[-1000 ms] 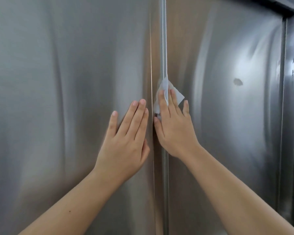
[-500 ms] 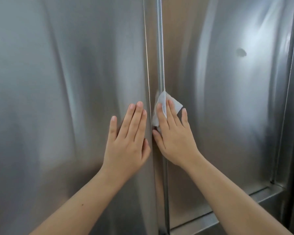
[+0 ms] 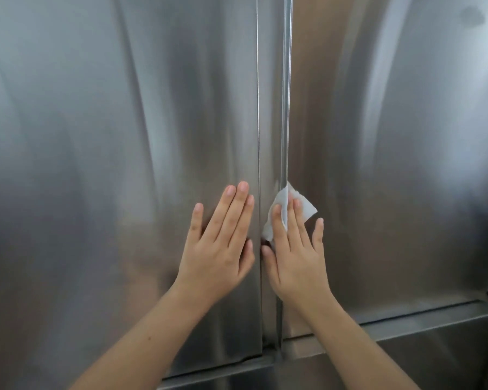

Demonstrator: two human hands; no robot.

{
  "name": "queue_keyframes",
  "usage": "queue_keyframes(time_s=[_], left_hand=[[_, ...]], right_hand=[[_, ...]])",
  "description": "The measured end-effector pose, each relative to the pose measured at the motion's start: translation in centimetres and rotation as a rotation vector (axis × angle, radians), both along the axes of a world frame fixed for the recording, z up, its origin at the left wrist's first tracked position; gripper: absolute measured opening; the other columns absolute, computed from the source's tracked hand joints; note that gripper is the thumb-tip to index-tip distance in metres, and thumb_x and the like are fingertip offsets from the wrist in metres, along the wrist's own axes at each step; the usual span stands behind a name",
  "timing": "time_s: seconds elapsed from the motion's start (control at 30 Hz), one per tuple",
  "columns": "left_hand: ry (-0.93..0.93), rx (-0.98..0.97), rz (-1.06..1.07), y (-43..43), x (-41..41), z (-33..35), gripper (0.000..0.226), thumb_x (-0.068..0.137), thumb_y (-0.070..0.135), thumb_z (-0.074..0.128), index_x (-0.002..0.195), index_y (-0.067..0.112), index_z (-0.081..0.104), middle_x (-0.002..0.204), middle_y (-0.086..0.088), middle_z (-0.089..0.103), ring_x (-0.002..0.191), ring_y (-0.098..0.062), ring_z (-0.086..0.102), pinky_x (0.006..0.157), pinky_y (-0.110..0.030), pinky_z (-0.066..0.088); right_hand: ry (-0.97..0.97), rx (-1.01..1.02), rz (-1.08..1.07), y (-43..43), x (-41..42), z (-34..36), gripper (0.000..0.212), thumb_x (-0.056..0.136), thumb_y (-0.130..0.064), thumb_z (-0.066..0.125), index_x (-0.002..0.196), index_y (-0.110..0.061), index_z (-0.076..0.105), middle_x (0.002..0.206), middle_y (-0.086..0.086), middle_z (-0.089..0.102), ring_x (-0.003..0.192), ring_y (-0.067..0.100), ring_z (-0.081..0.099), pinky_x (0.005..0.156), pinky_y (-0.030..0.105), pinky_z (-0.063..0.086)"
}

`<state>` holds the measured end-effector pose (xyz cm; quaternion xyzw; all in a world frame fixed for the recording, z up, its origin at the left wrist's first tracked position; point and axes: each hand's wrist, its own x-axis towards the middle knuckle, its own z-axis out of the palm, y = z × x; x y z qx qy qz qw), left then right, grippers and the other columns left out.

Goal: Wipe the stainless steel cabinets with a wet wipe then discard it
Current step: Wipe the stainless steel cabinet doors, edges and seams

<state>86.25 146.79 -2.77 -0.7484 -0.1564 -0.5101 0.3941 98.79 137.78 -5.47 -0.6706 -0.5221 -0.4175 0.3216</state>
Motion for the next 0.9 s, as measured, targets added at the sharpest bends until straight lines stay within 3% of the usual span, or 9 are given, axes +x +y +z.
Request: queue_keyframes(time_s=[0.27,0.47,0.6,0.73,0.9], left_hand=[[-0.037,-0.022,0.023,-0.1,0.6,-3.5,0.064,0.089,0.024,0.039,0.147,0.006,0.019,0.154,-0.009,0.017,0.142,-0.022,0.02,0.113,-0.048,0.011],[-0.007,-0.009,0.049,0.1,0.4,-5.2,0.061,0.093,0.027,0.031,0.148,0.005,0.016,0.157,-0.009,0.006,0.142,-0.022,0.017,0.114,-0.045,0.009],[-0.014,0.016,0.067,0.1,0.4,-5.5,0.063,0.089,0.025,0.035,0.147,0.004,0.021,0.153,-0.01,0.021,0.142,-0.023,0.019,0.113,-0.045,0.013],[-0.019,0.025,0.069,0.0,0.5,-5.4,0.062,0.089,0.025,0.034,0.146,0.004,0.022,0.149,-0.011,0.027,0.141,-0.023,0.021,0.113,-0.045,0.016],[-0.018,0.026,0.078,0.0,0.4,-5.4,0.061,0.09,0.025,0.033,0.146,0.004,0.021,0.149,-0.011,0.024,0.143,-0.022,0.015,0.113,-0.045,0.016]], right_hand=[[-0.014,0.03,0.024,0.5,0.5,2.3,0.059,0.096,-0.034,0.027,0.146,-0.005,0.016,0.152,0.019,0.02,0.142,0.027,0.012,0.112,0.043,-0.007],[0.016,-0.062,0.045,-0.3,0.3,-5.5,0.06,0.095,-0.034,0.028,0.146,-0.007,0.011,0.151,0.016,0.012,0.142,0.026,0.008,0.113,0.051,-0.001],[0.037,-0.143,0.016,-1.2,-0.3,-10.5,0.054,0.099,-0.035,0.019,0.142,-0.003,0.021,0.147,0.018,0.021,0.138,0.028,0.017,0.1,0.064,0.012],[0.075,-0.089,0.079,-0.7,-0.2,-8.8,0.054,0.099,-0.035,0.018,0.144,-0.005,0.018,0.15,0.017,0.017,0.14,0.027,0.013,0.112,0.054,0.004],[0.09,-0.023,0.096,0.1,0.3,-5.1,0.056,0.099,-0.037,0.018,0.146,-0.008,0.013,0.152,0.015,0.012,0.142,0.025,0.009,0.112,0.048,-0.005]])
